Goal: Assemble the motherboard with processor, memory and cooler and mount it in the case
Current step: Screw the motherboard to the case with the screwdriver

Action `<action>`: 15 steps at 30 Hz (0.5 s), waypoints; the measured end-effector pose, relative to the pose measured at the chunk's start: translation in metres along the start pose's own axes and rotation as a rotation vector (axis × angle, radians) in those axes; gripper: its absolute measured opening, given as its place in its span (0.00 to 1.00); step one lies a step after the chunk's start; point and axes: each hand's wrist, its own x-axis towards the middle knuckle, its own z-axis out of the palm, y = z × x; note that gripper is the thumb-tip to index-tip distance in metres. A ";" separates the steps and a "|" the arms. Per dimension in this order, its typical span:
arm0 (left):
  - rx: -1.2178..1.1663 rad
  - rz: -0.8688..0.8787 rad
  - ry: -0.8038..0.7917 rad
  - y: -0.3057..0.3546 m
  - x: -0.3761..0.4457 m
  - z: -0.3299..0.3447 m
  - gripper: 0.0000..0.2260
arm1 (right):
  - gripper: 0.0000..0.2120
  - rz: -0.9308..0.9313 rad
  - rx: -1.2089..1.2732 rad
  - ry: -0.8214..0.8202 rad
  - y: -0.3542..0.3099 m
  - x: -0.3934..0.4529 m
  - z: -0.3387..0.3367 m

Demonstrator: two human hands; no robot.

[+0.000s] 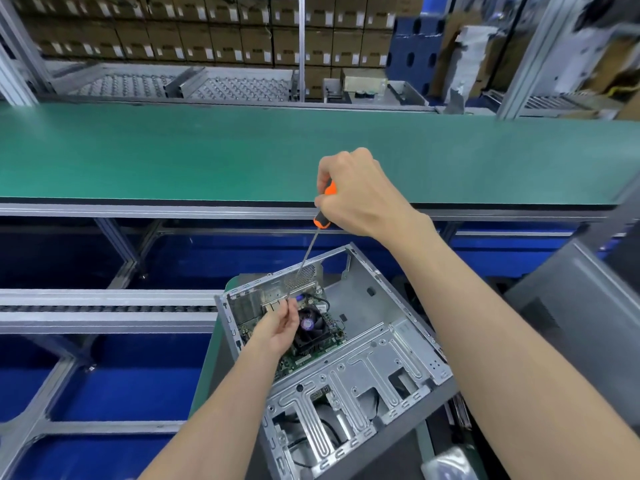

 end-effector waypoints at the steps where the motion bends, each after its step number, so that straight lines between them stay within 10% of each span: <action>1: -0.034 0.013 -0.012 0.001 0.001 -0.002 0.08 | 0.04 0.003 0.009 0.004 0.001 0.000 0.000; 15: -0.115 0.068 -0.058 0.005 0.002 -0.014 0.08 | 0.01 0.009 0.101 0.050 0.008 -0.002 0.000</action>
